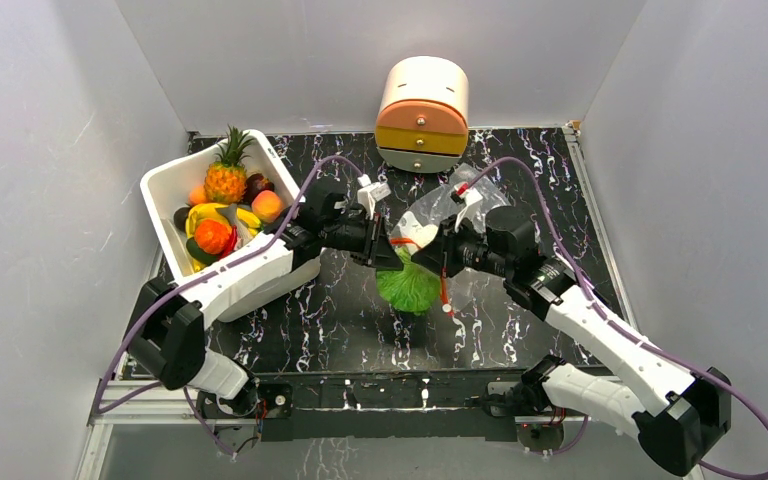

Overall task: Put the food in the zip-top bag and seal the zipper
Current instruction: Place the fake vegetable in the zipper food storage bag.

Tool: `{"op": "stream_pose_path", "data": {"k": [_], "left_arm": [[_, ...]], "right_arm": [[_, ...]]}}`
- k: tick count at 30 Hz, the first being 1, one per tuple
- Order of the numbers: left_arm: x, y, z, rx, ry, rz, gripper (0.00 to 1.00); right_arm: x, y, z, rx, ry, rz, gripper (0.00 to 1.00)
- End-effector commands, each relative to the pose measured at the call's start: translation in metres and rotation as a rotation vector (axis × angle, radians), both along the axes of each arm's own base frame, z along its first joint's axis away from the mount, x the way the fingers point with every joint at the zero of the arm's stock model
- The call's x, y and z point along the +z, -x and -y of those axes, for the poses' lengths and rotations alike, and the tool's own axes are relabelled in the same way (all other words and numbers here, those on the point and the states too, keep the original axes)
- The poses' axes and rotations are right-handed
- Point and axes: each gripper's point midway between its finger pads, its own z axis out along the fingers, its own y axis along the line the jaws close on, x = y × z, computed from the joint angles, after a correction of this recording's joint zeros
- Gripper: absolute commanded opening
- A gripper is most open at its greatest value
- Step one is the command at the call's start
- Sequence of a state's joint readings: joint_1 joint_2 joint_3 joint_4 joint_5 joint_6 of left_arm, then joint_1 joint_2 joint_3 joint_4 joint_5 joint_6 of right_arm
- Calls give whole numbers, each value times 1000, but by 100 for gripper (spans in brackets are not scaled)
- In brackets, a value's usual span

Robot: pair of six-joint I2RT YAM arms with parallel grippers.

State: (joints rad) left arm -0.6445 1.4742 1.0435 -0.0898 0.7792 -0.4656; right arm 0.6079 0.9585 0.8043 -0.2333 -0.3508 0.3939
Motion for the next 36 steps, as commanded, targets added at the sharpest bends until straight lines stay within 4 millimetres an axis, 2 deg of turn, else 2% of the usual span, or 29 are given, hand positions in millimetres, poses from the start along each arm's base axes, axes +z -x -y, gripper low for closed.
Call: {"op": "stream_pose_path", "data": {"k": [1, 3, 9, 11, 15, 20, 23, 25, 27, 30, 33, 36], "left_arm": [[27, -26, -10, 132, 24, 175, 0], [25, -33, -20, 163, 18, 137, 0], [40, -40, -30, 188, -11, 117, 0], [40, -43, -34, 201, -49, 104, 0], [29, -46, -43, 231, -121, 91, 0], [14, -54, -61, 312, -204, 60, 0], [7, -55, -64, 356, -229, 14, 0], [8, -53, -58, 386, -183, -45, 0], [14, -51, -48, 399, -101, -125, 0], [34, -41, -28, 350, 64, -221, 0], [47, -39, -27, 341, 95, -248, 0], [62, -45, -33, 345, 31, -192, 0]], "right_arm": [[26, 17, -15, 135, -80, 22, 0], [33, 26, -25, 231, -107, 34, 0], [10, 41, -39, 399, -83, -50, 0], [8, 42, -39, 398, -87, -56, 0], [17, 44, -38, 366, -157, -29, 0], [-8, 28, -40, 278, -155, -61, 0], [-2, 29, -45, 302, -168, -43, 0], [2, 27, -47, 296, -193, -25, 0], [1, 21, -50, 262, -222, -29, 0], [-2, 13, -53, 224, -254, -57, 0], [0, 4, -52, 165, -273, -73, 0], [-7, 0, -49, 124, -266, -90, 0]]}}
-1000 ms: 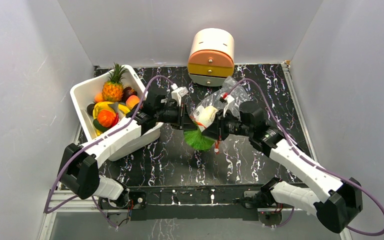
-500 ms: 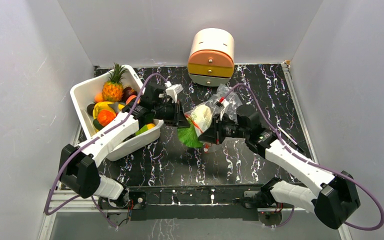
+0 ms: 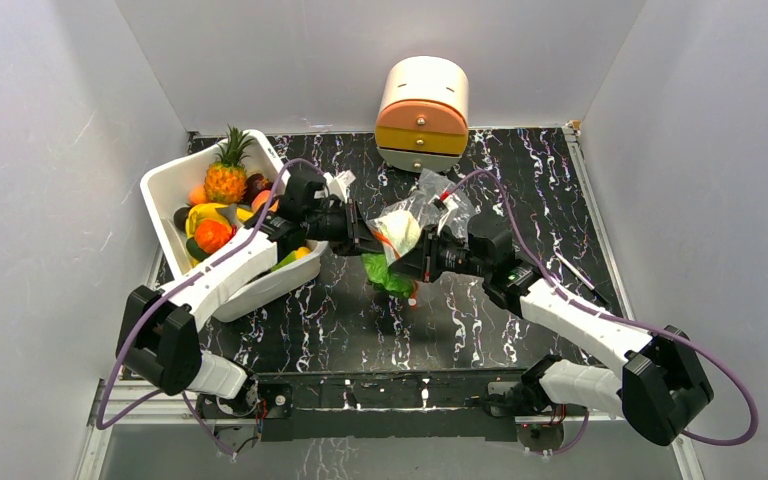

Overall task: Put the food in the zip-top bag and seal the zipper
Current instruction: Place the fake vegetable in the zipper food storage bag.

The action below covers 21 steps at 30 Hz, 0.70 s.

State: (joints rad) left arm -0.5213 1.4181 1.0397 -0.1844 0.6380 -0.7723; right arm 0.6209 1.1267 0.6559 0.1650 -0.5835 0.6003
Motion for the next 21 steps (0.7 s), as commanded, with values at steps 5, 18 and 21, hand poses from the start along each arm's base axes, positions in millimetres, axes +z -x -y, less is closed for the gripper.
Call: {"op": "stream_pose_path", "data": {"k": [5, 18, 21], "left_arm": [[61, -10, -5, 16, -1, 111, 28], [129, 3, -28, -31, -56, 309, 94], [142, -3, -44, 61, -124, 335, 92]], "right_arm": [[29, -10, -6, -40, -101, 39, 0], [93, -16, -7, -100, -289, 54, 0], [105, -8, -5, -80, -332, 54, 0]]}}
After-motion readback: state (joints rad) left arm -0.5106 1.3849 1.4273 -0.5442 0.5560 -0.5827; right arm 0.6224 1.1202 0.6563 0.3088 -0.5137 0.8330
